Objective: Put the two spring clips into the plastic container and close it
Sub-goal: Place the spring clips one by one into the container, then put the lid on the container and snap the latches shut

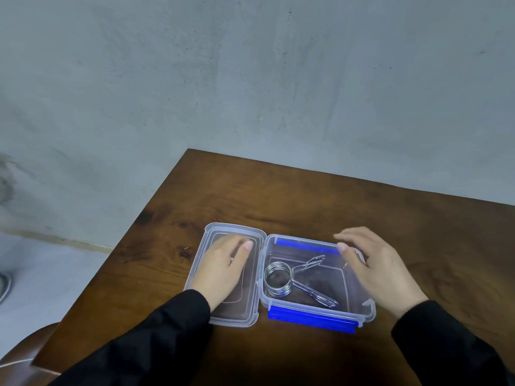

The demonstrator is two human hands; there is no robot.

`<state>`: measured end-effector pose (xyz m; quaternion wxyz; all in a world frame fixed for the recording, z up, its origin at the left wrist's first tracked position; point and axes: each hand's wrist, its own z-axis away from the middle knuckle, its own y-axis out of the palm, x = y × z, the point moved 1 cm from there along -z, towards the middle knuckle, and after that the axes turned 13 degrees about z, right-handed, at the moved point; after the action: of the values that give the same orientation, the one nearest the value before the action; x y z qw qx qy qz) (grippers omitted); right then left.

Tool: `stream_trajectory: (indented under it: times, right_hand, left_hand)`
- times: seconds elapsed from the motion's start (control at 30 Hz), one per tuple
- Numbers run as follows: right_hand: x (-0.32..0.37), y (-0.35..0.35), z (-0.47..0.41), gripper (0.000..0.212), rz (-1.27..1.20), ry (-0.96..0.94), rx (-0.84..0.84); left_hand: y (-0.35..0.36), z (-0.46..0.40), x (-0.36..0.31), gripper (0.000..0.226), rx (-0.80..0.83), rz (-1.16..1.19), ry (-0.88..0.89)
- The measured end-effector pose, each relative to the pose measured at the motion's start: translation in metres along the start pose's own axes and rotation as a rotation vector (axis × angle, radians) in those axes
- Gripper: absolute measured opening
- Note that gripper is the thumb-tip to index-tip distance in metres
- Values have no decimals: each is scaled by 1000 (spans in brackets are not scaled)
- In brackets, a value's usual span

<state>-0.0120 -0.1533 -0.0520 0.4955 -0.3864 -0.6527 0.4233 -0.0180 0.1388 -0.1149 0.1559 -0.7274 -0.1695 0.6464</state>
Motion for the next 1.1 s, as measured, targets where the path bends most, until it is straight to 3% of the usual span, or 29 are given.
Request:
stream_trajectory:
  times: [0.1,0.2,0.3,0.47,0.67,0.8,0.93,1.03,1.1]
  right_hand:
    - [-22,11,14,51,-15,221,61]
    - [-36,29,28,58,-140,387,215]
    - [-41,39,33,49,-271,437,249]
    - [-41,39,34,38,-284,437,232]
    - [-37,33,35,32,-286,433,232]
    - [-36,31,35,34,-292,431,218]
    - [-33,28,36,45,-328,429,246]
    - [-25,14,37,57,-254,445,73]
    - [-18,0,36,59,-295,397,-58]
  left_hand:
    - [-19,30,4,34,15,-357,263]
    - [-29,62,16,28,208,-528,375]
    - [-31,78,32,26,312,-586,383]
    - [-28,76,47,11,340,-633,414]
    - [-31,65,51,32,285,-620,415]
    - [-49,52,22,56,103,-512,306]
    - [-58,46,-24,39,-138,-134,113]
    - [-52,43,-58,5,-254,71,223]
    - [-44,39,-80,9,-281,198,327]
